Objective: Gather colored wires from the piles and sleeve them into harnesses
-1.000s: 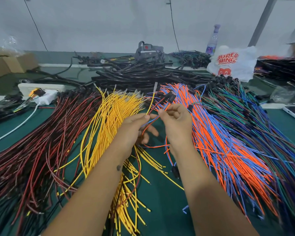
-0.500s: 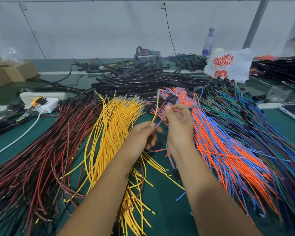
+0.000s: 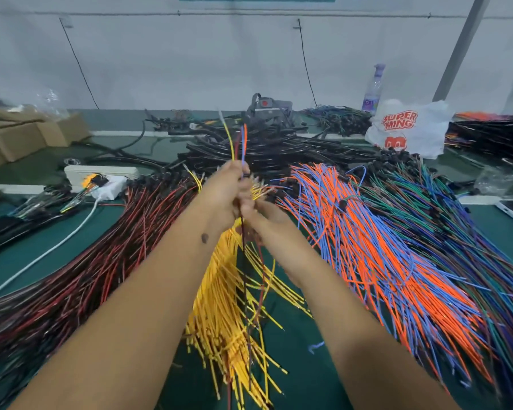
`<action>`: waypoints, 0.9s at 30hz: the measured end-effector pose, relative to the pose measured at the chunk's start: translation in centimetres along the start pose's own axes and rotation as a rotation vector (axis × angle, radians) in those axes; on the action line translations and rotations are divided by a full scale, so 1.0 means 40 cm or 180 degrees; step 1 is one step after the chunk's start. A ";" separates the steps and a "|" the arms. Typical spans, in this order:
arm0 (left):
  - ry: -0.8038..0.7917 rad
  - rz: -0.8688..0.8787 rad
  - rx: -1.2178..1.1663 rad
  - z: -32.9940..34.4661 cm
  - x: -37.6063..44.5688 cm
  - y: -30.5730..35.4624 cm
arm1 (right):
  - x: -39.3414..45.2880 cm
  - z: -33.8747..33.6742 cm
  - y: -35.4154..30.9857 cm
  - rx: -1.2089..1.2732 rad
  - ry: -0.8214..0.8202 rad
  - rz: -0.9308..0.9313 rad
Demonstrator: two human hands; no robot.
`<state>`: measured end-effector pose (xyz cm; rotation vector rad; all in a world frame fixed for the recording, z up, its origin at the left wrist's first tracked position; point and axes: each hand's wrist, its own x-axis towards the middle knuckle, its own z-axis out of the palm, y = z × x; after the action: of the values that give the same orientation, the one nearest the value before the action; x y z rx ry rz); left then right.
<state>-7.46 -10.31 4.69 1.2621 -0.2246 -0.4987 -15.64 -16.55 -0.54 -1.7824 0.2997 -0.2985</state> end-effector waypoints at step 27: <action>0.1085 0.1857 0.0634 -0.110 -0.002 0.122 | -0.012 -0.002 -0.135 -0.3363 -0.0550 -0.0440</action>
<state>-4.48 -5.49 8.03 1.3779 -0.3433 0.2447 -15.87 -15.23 4.71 -2.8588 0.2184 -0.0643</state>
